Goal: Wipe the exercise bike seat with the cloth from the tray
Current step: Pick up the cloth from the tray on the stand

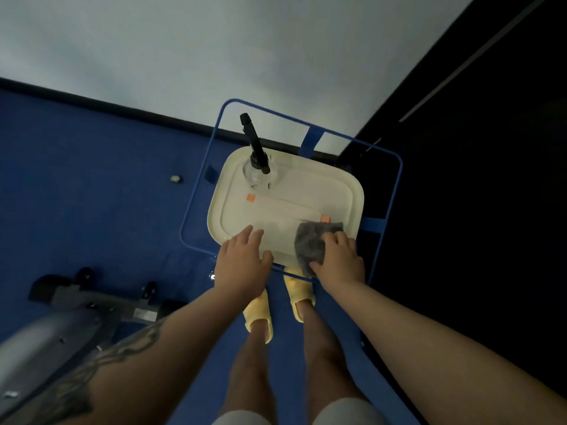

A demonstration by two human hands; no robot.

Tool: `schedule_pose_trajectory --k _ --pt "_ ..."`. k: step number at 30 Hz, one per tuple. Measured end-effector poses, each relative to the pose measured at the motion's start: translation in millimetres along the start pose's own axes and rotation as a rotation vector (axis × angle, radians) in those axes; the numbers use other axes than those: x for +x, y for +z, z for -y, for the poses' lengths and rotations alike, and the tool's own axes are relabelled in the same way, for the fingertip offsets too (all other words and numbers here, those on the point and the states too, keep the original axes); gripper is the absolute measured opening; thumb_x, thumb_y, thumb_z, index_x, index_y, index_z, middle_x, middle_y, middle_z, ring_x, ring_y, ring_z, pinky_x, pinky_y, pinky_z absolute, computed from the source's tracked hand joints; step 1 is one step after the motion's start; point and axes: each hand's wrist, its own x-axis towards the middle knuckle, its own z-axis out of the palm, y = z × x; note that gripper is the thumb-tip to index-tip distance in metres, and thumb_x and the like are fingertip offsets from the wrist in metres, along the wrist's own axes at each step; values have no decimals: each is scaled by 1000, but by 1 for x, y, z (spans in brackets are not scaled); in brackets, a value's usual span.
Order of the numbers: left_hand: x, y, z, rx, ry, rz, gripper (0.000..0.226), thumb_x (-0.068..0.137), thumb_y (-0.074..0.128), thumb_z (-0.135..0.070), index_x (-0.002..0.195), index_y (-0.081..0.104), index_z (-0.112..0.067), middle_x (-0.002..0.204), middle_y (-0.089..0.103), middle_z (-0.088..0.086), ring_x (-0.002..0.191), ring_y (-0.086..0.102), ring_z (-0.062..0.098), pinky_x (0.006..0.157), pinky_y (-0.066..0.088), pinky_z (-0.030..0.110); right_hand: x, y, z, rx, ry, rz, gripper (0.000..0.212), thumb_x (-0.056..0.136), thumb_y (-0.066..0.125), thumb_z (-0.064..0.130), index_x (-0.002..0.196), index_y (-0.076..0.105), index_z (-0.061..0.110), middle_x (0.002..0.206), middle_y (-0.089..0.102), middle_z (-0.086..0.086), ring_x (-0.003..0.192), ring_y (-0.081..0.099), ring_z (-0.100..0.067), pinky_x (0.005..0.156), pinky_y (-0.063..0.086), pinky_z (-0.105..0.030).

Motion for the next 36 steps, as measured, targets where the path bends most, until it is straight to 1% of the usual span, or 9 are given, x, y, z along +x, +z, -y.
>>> schedule_pose_trajectory --k 5,8,11,14,18,24,29,32,36 --pt "-3 15 1 -36 -19 -53 48 92 42 -34 139 37 -22 152 30 4 138 27 25 115 18 42 7 9 -5 16 -41 -37 39 83 67 18 116 47 16 126 42 -8 116 40 -26 73 47 -36" --pt "-2 17 1 -53 -20 -72 48 92 43 -32 138 39 -21 151 31 4 138 27 25 115 17 42 8 13 -5 38 -65 -15 26 85 62 10 109 51 11 124 42 -9 111 46 -25 78 49 -36" --pt "-3 16 1 -55 -25 -78 48 92 42 -32 138 39 -21 151 31 5 138 27 24 115 16 39 4 14 -5 50 -96 -4 21 87 60 10 106 54 8 123 43 -9 108 48 -25 81 49 -37" --pt "-7 10 1 -58 -45 -83 47 92 42 -33 138 39 -22 152 31 4 138 26 24 114 16 39 -3 8 -3 30 -128 -32 17 87 59 15 103 53 11 118 45 -6 108 46 -22 74 48 -36" --pt "-20 -6 -3 -82 -54 -91 46 93 41 -36 138 39 -24 152 31 2 138 26 24 115 17 40 -15 -7 -4 0 -185 -88 13 87 54 18 99 51 15 108 55 -2 101 48 -21 72 38 -31" --pt "-53 -56 -12 -134 -23 -143 46 91 46 -37 136 40 -28 152 31 -3 137 28 23 112 20 40 -45 -57 4 -82 -384 -241 11 89 53 26 100 51 22 97 61 5 96 52 -18 87 34 -31" --pt "-85 -120 -22 -137 50 -226 43 90 50 -34 133 46 -27 147 39 -5 129 40 19 107 30 36 -85 -113 25 -89 -577 -376 10 89 56 31 95 53 23 88 59 7 88 53 -16 87 38 -31" --pt "-109 -159 -30 -115 81 -329 43 91 49 -34 132 47 -25 146 41 -5 130 39 17 109 29 35 -107 -147 45 -71 -668 -438 10 89 55 32 94 53 24 86 58 9 85 53 -13 91 38 -32" --pt "-148 -199 -32 -74 36 -500 44 91 46 -36 134 45 -26 147 38 -6 132 36 15 110 26 33 -135 -187 74 17 -804 -516 10 85 62 27 90 55 23 82 57 10 79 54 -14 78 41 -31"
